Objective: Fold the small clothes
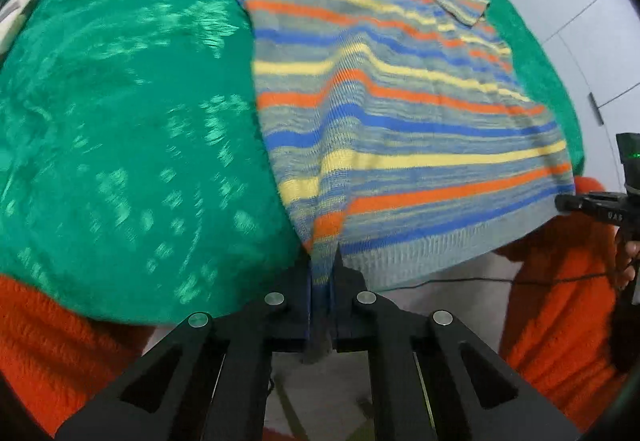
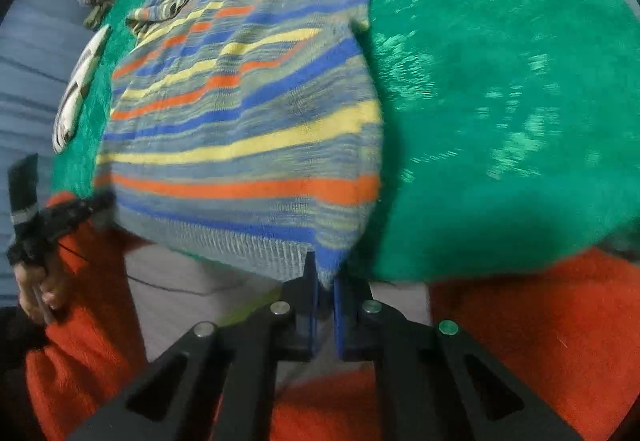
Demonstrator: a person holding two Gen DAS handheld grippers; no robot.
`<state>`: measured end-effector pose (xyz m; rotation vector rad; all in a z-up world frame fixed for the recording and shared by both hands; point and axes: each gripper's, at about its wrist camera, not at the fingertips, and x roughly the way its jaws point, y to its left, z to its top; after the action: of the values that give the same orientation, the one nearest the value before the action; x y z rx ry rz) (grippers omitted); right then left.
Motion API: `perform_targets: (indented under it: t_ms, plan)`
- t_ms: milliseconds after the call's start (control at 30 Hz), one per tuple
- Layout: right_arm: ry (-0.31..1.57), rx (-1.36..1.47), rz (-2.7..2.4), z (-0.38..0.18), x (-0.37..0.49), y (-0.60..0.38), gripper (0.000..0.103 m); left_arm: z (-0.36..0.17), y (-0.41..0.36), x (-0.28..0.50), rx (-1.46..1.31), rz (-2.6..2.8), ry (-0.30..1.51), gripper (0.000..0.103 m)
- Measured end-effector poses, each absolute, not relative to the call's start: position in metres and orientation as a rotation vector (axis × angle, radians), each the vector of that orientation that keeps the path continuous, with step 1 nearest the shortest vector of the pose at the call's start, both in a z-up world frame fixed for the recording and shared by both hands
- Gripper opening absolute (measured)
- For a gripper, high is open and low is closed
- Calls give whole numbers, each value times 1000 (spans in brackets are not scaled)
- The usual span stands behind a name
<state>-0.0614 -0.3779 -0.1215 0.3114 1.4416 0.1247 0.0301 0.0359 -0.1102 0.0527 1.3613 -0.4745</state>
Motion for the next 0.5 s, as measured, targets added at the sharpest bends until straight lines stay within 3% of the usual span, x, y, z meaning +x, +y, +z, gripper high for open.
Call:
perform_targets:
  t_ms: [100, 367, 467, 500]
  plan:
    - [1469, 249, 85, -113, -69, -384, 5, -118, 28, 19, 118, -477, 1393, 4]
    - [1577, 197, -14, -162, -51, -377, 5, -150, -4, 19, 333, -373, 1450, 5]
    - [1575, 183, -27, -163, -46, -372, 6, -146, -16, 25, 306, -355, 1451, 13]
    - [1561, 179, -24, -159, -45, -370, 6, -140, -13, 24, 275, -356, 1448, 21]
